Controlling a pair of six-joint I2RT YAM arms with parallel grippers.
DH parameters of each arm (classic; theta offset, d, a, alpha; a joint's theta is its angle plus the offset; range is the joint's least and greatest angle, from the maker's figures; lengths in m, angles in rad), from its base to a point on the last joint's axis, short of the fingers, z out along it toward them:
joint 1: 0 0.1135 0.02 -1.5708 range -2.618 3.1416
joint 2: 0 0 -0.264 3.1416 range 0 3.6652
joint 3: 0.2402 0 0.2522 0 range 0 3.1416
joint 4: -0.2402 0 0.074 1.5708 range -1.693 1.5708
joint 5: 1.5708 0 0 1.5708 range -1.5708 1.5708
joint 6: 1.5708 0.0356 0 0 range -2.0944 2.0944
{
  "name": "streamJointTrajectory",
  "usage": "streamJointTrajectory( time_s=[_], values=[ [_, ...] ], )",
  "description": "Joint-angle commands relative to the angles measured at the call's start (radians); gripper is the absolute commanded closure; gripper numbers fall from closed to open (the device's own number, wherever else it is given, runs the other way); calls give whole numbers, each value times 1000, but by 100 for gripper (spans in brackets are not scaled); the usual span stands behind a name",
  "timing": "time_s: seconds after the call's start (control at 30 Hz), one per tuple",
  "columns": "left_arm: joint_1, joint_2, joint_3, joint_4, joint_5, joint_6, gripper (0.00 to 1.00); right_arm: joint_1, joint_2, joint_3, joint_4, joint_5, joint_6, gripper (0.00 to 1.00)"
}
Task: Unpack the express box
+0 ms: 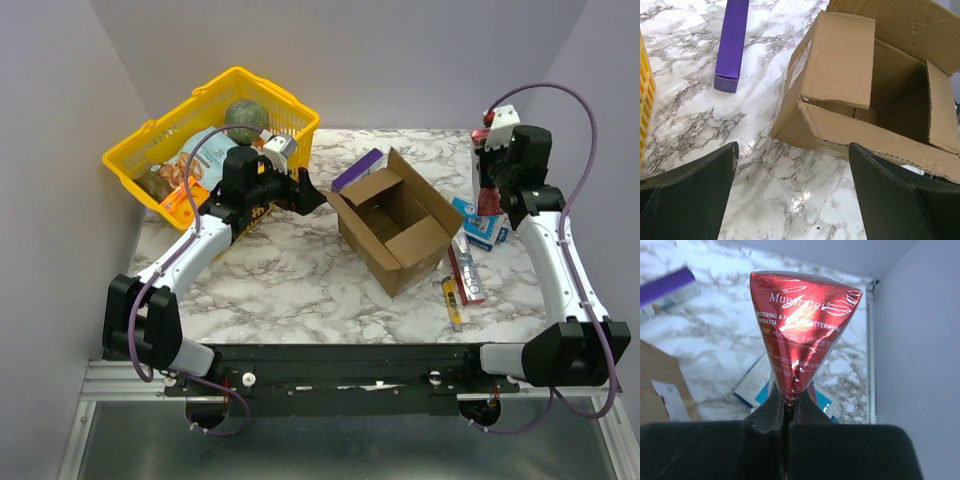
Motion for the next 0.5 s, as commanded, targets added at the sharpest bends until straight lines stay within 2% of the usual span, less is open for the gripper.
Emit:
streamJointTrajectory(
  time_s=[0.0,0.1,0.27,0.37,0.47],
  values=[
    [-2,-47,3,-15,-23,34,1,-10,31,-122,-43,90,-65,100],
    [-2,-60,-1,-34,-29,52,1,-83,48,-169,-90,68,-69,99],
    [-2,-67,-20,-39,-28,60,1,-169,35,-304,-121,-40,-201,99],
    [-2,-64,-30,-29,-24,55,1,-183,16,-373,-130,-71,-270,94],
    [-2,-61,-34,-21,-21,48,1,-183,10,-429,-135,-91,-322,80]
  ],
)
